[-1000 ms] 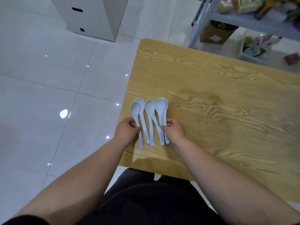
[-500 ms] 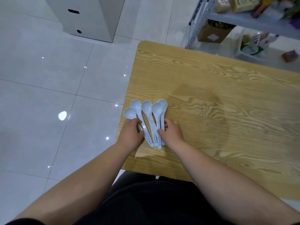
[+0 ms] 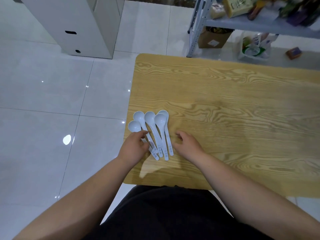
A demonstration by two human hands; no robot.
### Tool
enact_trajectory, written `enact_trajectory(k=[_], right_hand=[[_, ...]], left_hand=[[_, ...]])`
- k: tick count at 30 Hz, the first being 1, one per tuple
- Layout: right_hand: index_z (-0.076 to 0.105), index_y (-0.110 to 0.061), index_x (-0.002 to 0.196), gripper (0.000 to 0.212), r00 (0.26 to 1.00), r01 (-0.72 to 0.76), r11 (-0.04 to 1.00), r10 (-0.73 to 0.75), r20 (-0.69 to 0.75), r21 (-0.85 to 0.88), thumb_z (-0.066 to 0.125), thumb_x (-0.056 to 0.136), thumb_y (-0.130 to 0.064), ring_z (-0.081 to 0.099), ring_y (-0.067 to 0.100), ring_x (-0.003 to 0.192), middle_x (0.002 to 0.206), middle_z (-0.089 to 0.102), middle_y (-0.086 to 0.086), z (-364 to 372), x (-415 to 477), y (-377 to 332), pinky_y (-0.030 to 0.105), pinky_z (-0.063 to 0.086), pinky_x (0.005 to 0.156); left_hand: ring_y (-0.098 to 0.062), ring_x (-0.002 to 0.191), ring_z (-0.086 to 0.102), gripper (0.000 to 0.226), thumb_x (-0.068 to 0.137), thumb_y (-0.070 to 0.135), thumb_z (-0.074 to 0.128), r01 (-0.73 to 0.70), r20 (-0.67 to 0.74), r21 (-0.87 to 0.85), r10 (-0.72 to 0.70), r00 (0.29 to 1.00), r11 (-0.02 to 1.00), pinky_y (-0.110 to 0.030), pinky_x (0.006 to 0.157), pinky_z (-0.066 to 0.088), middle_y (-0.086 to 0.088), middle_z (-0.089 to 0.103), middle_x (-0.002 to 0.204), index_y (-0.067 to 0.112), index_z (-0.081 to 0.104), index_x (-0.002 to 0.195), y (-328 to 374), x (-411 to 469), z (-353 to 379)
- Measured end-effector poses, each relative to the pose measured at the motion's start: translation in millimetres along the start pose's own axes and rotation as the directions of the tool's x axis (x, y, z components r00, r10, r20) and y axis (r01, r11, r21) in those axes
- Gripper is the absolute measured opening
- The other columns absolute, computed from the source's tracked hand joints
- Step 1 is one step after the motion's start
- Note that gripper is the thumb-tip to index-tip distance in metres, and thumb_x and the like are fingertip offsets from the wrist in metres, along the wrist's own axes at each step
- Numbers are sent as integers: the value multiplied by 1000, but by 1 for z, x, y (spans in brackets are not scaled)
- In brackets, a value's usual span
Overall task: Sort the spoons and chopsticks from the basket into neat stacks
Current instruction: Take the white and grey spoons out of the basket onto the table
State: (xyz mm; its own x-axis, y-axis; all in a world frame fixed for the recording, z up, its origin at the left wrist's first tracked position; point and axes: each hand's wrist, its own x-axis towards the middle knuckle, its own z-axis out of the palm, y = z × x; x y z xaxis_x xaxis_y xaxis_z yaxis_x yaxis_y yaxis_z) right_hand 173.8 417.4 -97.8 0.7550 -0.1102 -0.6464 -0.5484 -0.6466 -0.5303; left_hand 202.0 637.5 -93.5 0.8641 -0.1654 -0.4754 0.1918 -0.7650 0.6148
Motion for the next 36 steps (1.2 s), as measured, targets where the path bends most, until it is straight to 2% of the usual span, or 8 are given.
enact_trajectory(k=[3, 7, 12, 18, 23, 25, 29, 36], right_hand=[[53, -23, 140, 49, 998, 32, 997, -28, -63, 77, 64, 93, -29, 53, 10, 125, 138, 55, -2, -18, -30, 17, 30, 43, 106], [61, -26, 127, 32, 991, -9, 978, 38, -132, 210, 64, 95, -32, 58, 1, 108, 120, 60, -11, -44, -87, 56, 21, 46, 88], [61, -28, 119, 21, 949, -44, 906, 170, -266, 421, 63, 99, -21, 59, -3, 106, 114, 63, -14, -64, -160, 123, 13, 45, 84], [66, -31, 111, 20, 879, 7, 838, 254, -403, 545, 66, 95, -18, 60, -14, 98, 109, 68, -16, -79, -240, 215, 1, 44, 76], [66, -33, 106, 19, 851, 2, 798, 315, -420, 603, 67, 94, -18, 62, -12, 95, 105, 70, -16, -90, -307, 303, 3, 46, 75], [67, -32, 106, 19, 841, 1, 782, 337, -424, 623, 68, 94, -18, 63, -11, 96, 104, 70, -15, -96, -331, 339, 5, 47, 78], [66, -31, 109, 18, 814, 5, 754, 379, -440, 657, 66, 95, -19, 62, -11, 97, 105, 70, -15, -114, -368, 405, 11, 49, 84], [67, -34, 107, 18, 740, 46, 713, 446, -503, 700, 66, 94, -22, 63, -10, 97, 104, 70, -19, -181, -378, 479, 9, 46, 81]], left_hand=[[4, 96, 60, 35, 93, 18, 58, -38, 21, -115, 41, 999, 993, -16, 80, 47, 16, 64, 110, 31, 63, 125, 16, -18, -2], [8, 91, 62, 24, 93, 12, 60, -86, 72, -238, 106, 992, 967, -4, 74, 45, 15, 70, 98, 29, 69, 107, 40, -44, 8], [-2, 90, 65, 23, 93, 10, 64, -195, 206, -226, 242, 948, 955, -14, 78, 50, 10, 71, 96, 31, 69, 102, 83, -63, 38], [-3, 88, 62, 22, 93, 6, 63, -328, 277, -201, 375, 885, 923, -10, 74, 46, 3, 69, 96, 23, 67, 105, 171, -90, 101], [-1, 85, 61, 19, 94, 7, 62, -398, 273, -174, 432, 859, 901, -6, 72, 43, 0, 70, 95, 18, 66, 108, 244, -139, 185], [-1, 86, 62, 17, 95, 13, 62, -400, 272, -162, 430, 861, 902, -6, 70, 43, 2, 70, 95, 24, 66, 107, 268, -158, 222], [-6, 92, 66, 15, 95, 26, 62, -406, 346, -133, 427, 836, 904, -24, 79, 50, 7, 71, 96, 38, 65, 103, 308, -188, 289], [2, 86, 62, 15, 95, 24, 63, -447, 444, -108, 446, 777, 888, -16, 72, 43, 16, 69, 94, 35, 65, 104, 369, -206, 363]])
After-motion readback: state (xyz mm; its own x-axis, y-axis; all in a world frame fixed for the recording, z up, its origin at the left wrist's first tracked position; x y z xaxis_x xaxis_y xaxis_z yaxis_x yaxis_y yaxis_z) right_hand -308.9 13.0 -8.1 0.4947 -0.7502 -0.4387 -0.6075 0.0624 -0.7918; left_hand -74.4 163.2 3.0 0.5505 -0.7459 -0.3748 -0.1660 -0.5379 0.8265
